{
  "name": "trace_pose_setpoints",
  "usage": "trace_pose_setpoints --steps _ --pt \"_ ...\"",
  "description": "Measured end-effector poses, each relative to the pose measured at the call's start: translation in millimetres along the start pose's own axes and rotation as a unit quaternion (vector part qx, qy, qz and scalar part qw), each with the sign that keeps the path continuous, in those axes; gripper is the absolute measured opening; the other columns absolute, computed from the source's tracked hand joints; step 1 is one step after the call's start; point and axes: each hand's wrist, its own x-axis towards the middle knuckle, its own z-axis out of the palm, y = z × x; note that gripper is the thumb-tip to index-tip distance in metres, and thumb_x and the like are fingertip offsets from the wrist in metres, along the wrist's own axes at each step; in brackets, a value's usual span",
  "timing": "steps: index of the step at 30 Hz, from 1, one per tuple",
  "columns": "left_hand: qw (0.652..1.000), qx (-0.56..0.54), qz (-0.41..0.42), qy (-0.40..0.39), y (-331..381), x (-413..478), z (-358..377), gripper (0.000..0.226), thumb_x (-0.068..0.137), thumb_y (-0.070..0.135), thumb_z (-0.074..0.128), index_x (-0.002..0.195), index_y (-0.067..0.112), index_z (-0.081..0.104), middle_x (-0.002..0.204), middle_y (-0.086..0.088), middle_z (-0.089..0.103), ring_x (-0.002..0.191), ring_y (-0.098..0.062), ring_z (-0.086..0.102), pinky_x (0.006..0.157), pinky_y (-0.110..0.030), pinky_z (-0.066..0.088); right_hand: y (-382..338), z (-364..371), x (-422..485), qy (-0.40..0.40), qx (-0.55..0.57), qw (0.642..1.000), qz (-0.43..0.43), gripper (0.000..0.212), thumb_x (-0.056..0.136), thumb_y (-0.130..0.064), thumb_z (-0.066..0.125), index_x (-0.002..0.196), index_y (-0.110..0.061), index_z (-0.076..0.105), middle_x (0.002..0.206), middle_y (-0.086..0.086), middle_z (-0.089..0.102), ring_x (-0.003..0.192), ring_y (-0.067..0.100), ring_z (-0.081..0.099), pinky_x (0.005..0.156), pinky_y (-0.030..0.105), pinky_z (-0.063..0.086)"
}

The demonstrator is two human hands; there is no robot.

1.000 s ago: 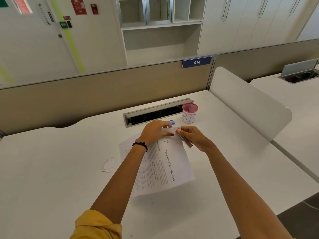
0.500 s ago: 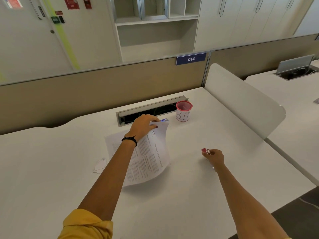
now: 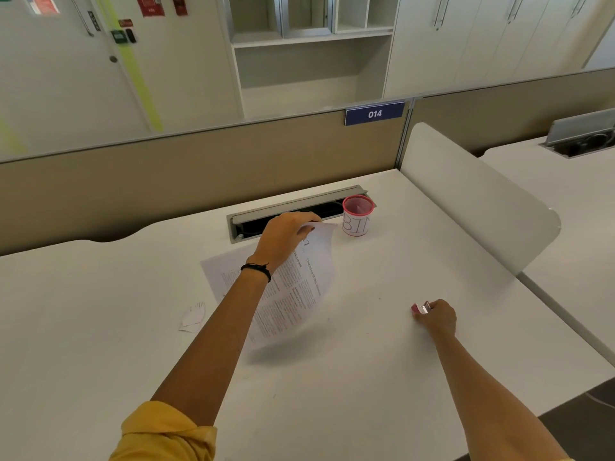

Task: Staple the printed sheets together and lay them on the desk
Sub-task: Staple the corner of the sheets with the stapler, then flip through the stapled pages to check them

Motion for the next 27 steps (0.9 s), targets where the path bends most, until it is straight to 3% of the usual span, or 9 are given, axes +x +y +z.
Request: trace_pose_setpoints --steps 2,4,7,9,10,14,18,23,27 --pt "0.999 0.012 0.024 0.032 1.7 -2.0 -3.7 0.02 0.09 0.011 0.055 0.107 0.014 0.066 0.099 -0.003 0.071 0.087 -0.018 0.066 0.077 -0.026 0.052 -9.5 -1.1 -2.4 0.016 -0.066 0.998 -0.008 0.035 0.077 -0.024 0.071 0.105 -0.006 0.058 0.116 0.02 0.051 0.112 0.036 0.049 0.091 0.039 0.043" --pt "0.997 0.021 0.042 0.062 4.3 -4.0 -8.5 0.02 0.089 0.006 0.055 0.104 0.01 0.066 0.098 -0.005 0.071 0.084 -0.02 0.067 0.074 -0.03 0.054 -30.4 -1.6 -8.7 0.031 -0.089 0.993 -0.064 0.042 0.08 -0.02 0.068 0.116 -0.006 0.052 0.121 0.021 0.046 0.116 0.037 0.045 0.094 0.043 0.041" --pt "0.993 0.035 0.064 0.097 7.0 -6.2 -15.9 0.019 0.087 0.001 0.056 0.101 0.008 0.065 0.1 -0.007 0.071 0.087 -0.022 0.067 0.073 -0.031 0.057 -82.0 -0.3 -24.9 0.019 0.048 0.98 -0.19 0.022 0.086 -0.012 0.06 0.104 0.0 0.059 0.106 0.023 0.059 0.097 0.029 0.061 0.083 0.038 0.045" --pt "0.99 0.038 0.076 0.114 8.2 -9.4 -21.9 0.018 0.086 -0.001 0.056 0.1 0.006 0.064 0.103 -0.008 0.07 0.089 -0.023 0.067 0.071 -0.033 0.058 -124.2 -5.1 -48.2 -0.083 0.186 0.954 -0.222 0.015 0.091 -0.013 0.053 0.091 -0.001 0.063 0.088 0.018 0.065 0.07 0.014 0.065 0.068 0.033 0.047" --pt "0.989 0.041 0.082 0.12 8.5 -11.0 -24.7 0.018 0.085 -0.002 0.057 0.099 0.006 0.064 0.103 -0.008 0.07 0.089 -0.023 0.067 0.069 -0.033 0.058 -145.0 -8.5 -61.7 -0.149 0.235 0.934 -0.225 0.019 0.094 -0.016 0.049 0.09 -0.004 0.063 0.085 0.014 0.065 0.065 0.011 0.063 0.063 0.029 0.048" --pt "0.987 0.043 0.1 0.121 7.5 -21.1 -37.7 0.018 0.079 0.005 0.068 0.096 0.002 0.062 0.103 -0.013 0.068 0.085 -0.025 0.067 0.066 -0.033 0.059 -207.0 -23.6 -111.0 -0.295 0.325 0.86 -0.261 0.029 0.098 -0.029 0.041 0.088 -0.013 0.064 0.081 0.002 0.069 0.069 0.012 0.066 0.063 0.021 0.054" --pt "0.985 0.061 0.104 0.123 2.3 -33.6 -50.5 0.027 0.074 0.013 0.073 0.096 0.001 0.063 0.099 -0.016 0.069 0.08 -0.027 0.067 0.069 -0.031 0.057 -236.3 -24.3 -144.0 -0.34 0.322 0.839 -0.278 0.026 0.096 -0.035 0.045 0.089 -0.019 0.065 0.085 0.002 0.068 0.071 0.013 0.065 0.066 0.026 0.054" --pt "0.981 0.081 0.089 0.153 -4.9 -46.9 -62.9 0.022 0.077 0.01 0.071 0.096 0.003 0.064 0.1 -0.013 0.069 0.084 -0.025 0.067 0.071 -0.029 0.057 -254.6 -16.4 -165.5 -0.362 0.288 0.837 -0.292 0.026 0.092 -0.029 0.054 0.101 -0.007 0.063 0.083 0.002 0.067 0.072 0.013 0.063 0.061 0.019 0.051" --pt "0.98 0.09 0.068 0.161 -12.7 -59.5 -79.1 0.023 0.077 0.01 0.071 0.098 0.004 0.065 0.102 -0.01 0.069 0.084 -0.022 0.067 0.071 -0.026 0.056 -268.1 -8.4 -180.8 -0.392 0.281 0.832 -0.275 0.018 0.09 -0.026 0.057 0.09 -0.009 0.064 0.081 0.002 0.067 0.069 0.012 0.062 0.064 0.02 0.052"
